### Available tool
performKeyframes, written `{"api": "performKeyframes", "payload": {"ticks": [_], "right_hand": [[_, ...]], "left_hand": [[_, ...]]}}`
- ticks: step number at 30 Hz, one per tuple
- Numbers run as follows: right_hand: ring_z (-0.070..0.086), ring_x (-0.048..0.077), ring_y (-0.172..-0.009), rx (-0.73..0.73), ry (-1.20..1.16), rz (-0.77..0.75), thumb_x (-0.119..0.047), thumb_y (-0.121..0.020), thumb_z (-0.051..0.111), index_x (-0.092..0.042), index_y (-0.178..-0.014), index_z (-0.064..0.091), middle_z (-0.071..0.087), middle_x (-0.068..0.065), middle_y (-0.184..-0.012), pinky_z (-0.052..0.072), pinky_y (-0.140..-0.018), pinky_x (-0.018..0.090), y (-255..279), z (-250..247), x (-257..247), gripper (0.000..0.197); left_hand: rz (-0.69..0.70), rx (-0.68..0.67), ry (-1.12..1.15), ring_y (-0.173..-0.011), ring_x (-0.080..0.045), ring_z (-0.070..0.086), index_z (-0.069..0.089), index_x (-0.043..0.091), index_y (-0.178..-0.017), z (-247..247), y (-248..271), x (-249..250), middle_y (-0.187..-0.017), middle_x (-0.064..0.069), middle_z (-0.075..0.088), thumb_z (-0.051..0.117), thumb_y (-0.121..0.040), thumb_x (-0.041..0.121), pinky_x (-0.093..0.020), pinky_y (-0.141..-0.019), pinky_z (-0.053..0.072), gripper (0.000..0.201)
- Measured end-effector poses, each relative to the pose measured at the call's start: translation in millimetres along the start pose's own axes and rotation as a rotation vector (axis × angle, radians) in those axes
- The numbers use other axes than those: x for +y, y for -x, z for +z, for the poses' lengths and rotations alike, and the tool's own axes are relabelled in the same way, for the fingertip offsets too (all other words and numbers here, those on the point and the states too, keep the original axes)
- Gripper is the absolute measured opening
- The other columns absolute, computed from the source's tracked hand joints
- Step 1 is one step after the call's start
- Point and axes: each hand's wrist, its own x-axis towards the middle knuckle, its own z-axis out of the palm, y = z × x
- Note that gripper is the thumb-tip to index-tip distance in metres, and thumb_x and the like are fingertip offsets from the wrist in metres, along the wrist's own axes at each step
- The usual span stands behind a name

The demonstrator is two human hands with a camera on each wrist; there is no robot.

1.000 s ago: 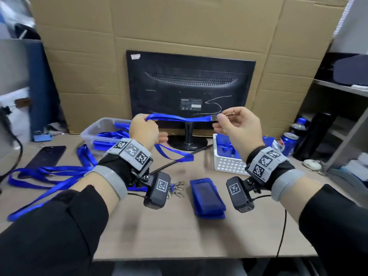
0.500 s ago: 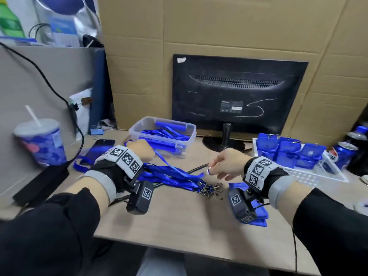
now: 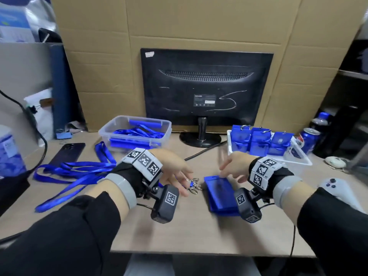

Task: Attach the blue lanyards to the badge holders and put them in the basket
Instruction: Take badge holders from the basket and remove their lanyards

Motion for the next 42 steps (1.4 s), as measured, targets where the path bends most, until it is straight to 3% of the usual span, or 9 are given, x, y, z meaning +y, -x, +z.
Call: {"api": "performKeyframes", "payload": {"ticks": [4,8,10,15,19,22,25,34,42], "right_hand": [[0.063,0.024,-0.077,-0.144,0.127,0.057,-0.042,-0.087,0.08,-0.006,-0.126,0.07,0.067,0.008,-0.096,0.056,-0.062,0.027,12.8,-4.0,20.9,0.053],[0.065,0.027,-0.078,-0.214,0.017,0.057,-0.039,-0.08,0.079,0.001,-0.117,0.072,0.067,0.008,-0.072,0.055,-0.078,0.04,6.4,3.1,31.5,0.055],[0.066,0.03,-0.079,-0.244,0.013,0.046,-0.036,-0.08,0.075,0.005,-0.108,0.072,0.066,0.009,-0.066,0.059,-0.091,0.048,4.5,4.4,33.8,0.049],[0.078,0.029,-0.097,-0.194,-0.007,0.037,-0.039,-0.072,0.076,-0.009,-0.094,0.075,0.079,0.01,-0.093,0.06,-0.098,0.052,9.6,-11.3,37.5,0.037],[0.075,0.019,-0.079,0.127,-0.344,-0.022,-0.013,-0.096,0.067,-0.011,-0.111,0.068,0.069,0.009,-0.104,0.066,-0.063,0.04,11.3,-41.8,41.3,0.015],[0.072,0.02,-0.074,0.385,-0.449,-0.055,-0.005,-0.095,0.057,-0.017,-0.122,0.066,0.07,0.006,-0.096,0.065,-0.06,0.038,4.4,-63.0,45.2,0.031],[0.074,0.023,-0.082,0.413,-0.463,-0.059,-0.003,-0.095,0.053,-0.023,-0.136,0.057,0.068,0.003,-0.097,0.066,-0.066,0.041,-5.0,-74.4,48.3,0.045],[0.069,0.023,-0.06,0.375,-0.361,-0.025,-0.01,-0.093,0.054,-0.035,-0.153,0.041,0.074,0.01,-0.093,0.06,-0.046,0.032,-66.1,-75.8,53.4,0.067],[0.074,0.025,-0.069,0.416,-0.336,-0.014,-0.02,-0.099,0.064,-0.018,-0.114,0.058,0.077,0.006,-0.09,0.061,-0.05,0.03,-82.7,-75.8,50.1,0.016]], "left_hand": [[-0.052,-0.173,0.097,-0.096,-0.041,0.075,0.05,0.001,-0.124,41.1,-20.4,15.2,-0.123,-0.021,0.06,0.051,-0.108,0.037,-0.051,-0.095,0.056,0.039],[-0.04,-0.251,0.15,-0.075,-0.035,0.078,0.051,-0.002,-0.116,63.7,-23.9,29.0,-0.085,-0.02,0.076,0.046,-0.11,0.032,-0.036,-0.054,0.062,0.035],[-0.025,-0.253,0.168,-0.062,-0.037,0.076,0.051,-0.002,-0.111,68.7,-19.9,34.0,-0.074,-0.023,0.075,0.046,-0.11,0.028,-0.036,-0.049,0.06,0.03],[-0.04,-0.213,0.126,-0.066,-0.037,0.077,0.055,0.001,-0.109,67.2,-11.5,45.2,-0.075,-0.017,0.076,0.054,-0.106,0.03,-0.037,-0.055,0.062,0.029],[0.094,0.031,-0.095,-0.089,-0.03,0.079,0.054,0.007,-0.131,55.0,-11.4,66.9,-0.1,-0.008,0.078,0.061,-0.101,0.04,-0.042,-0.088,0.06,0.045],[0.371,0.186,0.111,-0.085,-0.022,0.079,0.052,0.011,-0.131,53.4,-9.7,85.3,-0.12,-0.006,0.068,0.057,-0.104,0.016,-0.039,-0.072,0.063,0.028],[0.523,0.232,0.263,-0.089,-0.021,0.08,0.052,0.019,-0.14,56.1,-14.6,95.6,-0.112,-0.003,0.07,0.06,-0.1,0.009,-0.042,-0.085,0.064,0.042],[0.606,0.278,0.349,-0.087,-0.018,0.079,0.056,0.023,-0.134,51.3,-50.6,118.2,-0.116,-0.01,0.074,0.06,-0.1,0.011,-0.04,-0.081,0.062,0.036],[0.622,0.259,0.38,-0.091,-0.019,0.078,0.056,0.022,-0.132,38.1,-63.1,123.1,-0.112,-0.007,0.073,0.061,-0.101,0.012,-0.035,-0.075,0.062,0.033]]}}
